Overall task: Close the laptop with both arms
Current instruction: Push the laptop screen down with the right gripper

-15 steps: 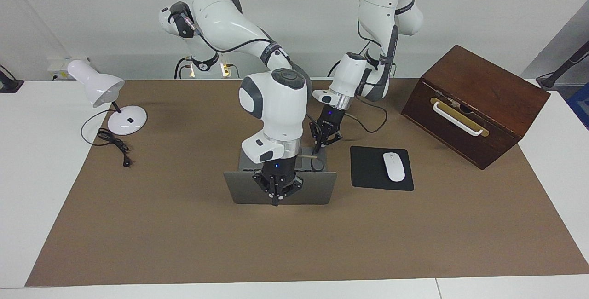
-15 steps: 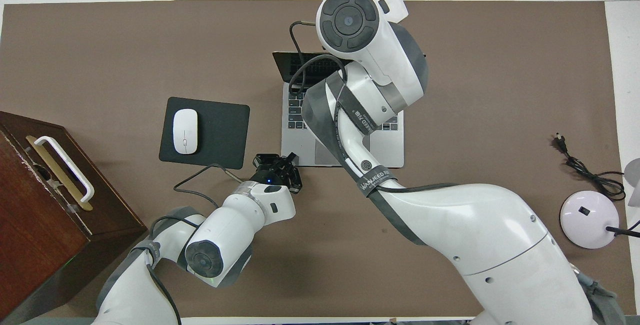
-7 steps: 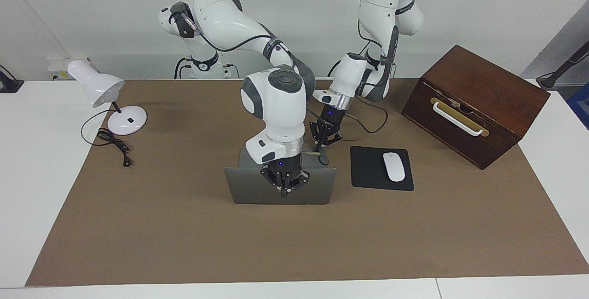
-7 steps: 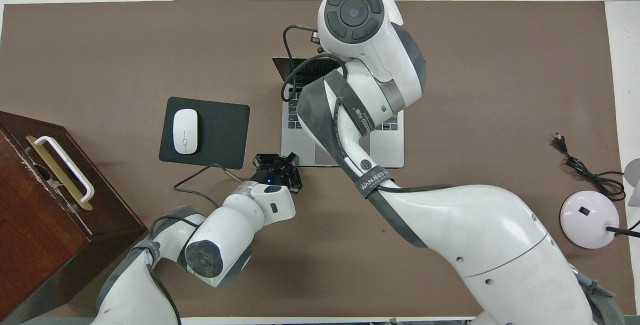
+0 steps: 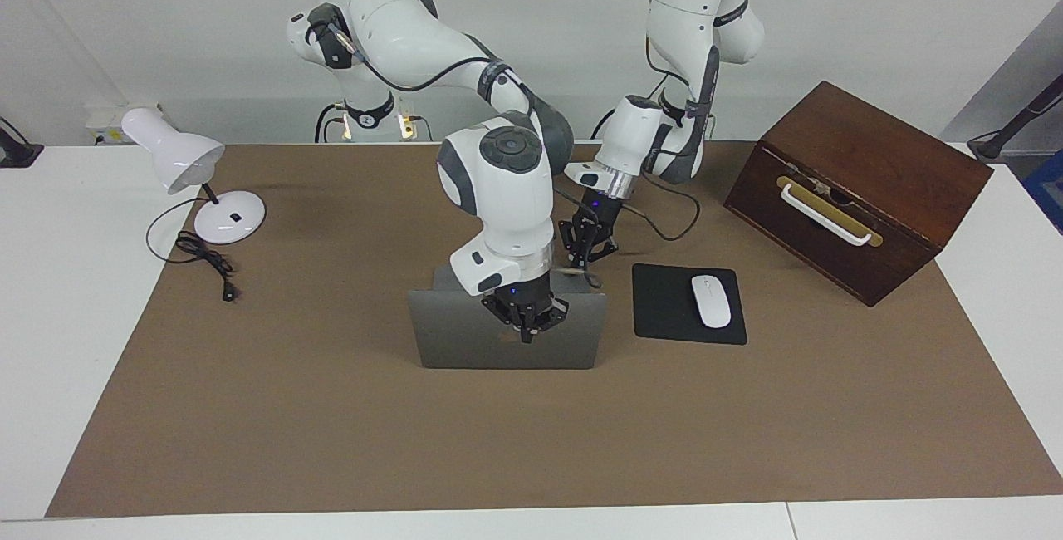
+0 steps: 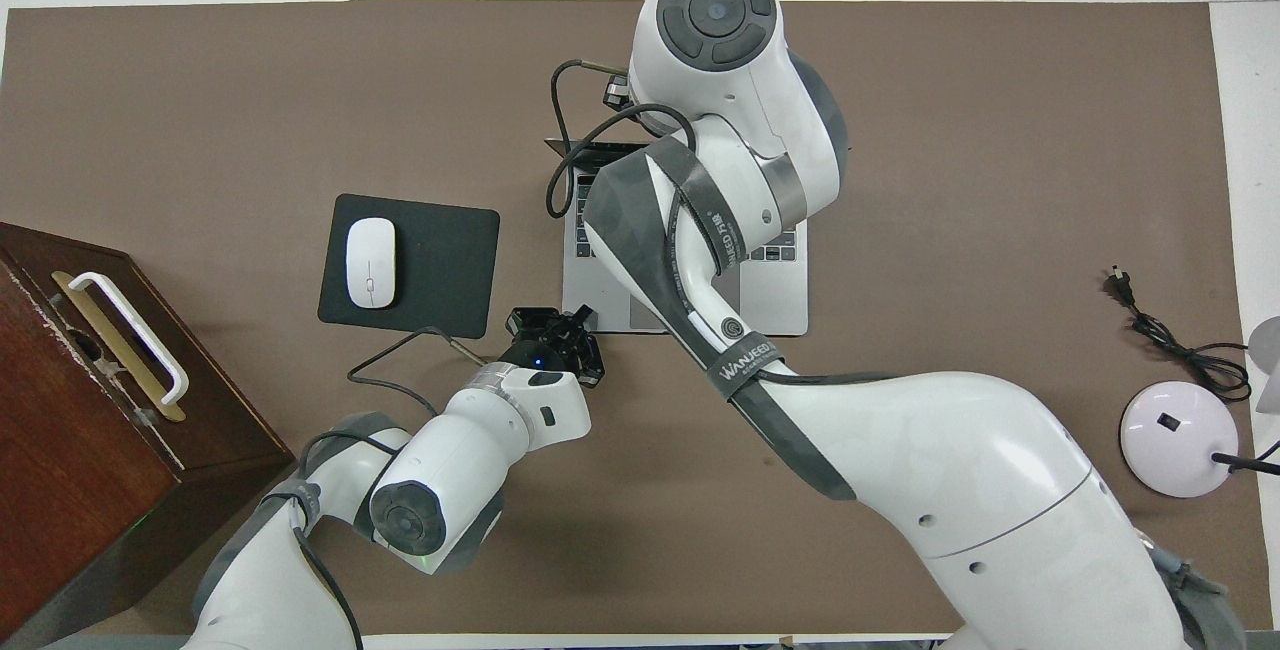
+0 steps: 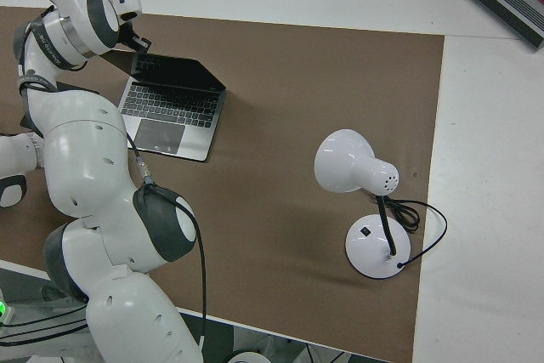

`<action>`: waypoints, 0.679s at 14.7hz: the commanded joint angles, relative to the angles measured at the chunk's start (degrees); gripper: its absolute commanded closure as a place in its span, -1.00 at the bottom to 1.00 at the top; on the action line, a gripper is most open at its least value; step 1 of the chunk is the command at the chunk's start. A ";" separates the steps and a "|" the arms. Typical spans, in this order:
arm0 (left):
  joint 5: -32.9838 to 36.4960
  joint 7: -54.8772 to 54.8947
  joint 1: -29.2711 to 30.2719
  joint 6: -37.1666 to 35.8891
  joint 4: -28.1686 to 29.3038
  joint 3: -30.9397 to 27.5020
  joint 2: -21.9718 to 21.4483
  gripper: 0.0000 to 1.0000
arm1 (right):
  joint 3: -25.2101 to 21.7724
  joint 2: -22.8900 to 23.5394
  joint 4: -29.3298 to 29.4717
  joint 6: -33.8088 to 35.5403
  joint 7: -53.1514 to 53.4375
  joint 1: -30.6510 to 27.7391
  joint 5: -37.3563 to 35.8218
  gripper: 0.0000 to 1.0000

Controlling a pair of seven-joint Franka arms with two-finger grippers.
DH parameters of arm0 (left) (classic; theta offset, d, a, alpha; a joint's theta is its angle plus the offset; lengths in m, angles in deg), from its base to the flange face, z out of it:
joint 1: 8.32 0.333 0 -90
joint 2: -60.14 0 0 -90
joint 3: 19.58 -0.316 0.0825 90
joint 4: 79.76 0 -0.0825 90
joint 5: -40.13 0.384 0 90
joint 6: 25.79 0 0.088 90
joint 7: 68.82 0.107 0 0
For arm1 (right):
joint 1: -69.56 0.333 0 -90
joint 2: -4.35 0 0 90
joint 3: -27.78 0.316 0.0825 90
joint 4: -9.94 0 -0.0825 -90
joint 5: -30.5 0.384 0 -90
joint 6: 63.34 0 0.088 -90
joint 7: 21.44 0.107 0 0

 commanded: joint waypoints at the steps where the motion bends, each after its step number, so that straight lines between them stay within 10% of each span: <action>1: 1.36 0.27 1.60 0.74 -0.72 -0.04 5.60 1.00 | 0.53 -0.45 -2.57 0.78 -1.34 0.08 3.19 1.00; 10: 1.54 0.27 1.69 0.74 -0.72 -0.04 5.69 1.00 | 1.41 -2.04 -7.77 0.43 -2.83 -0.01 7.93 1.00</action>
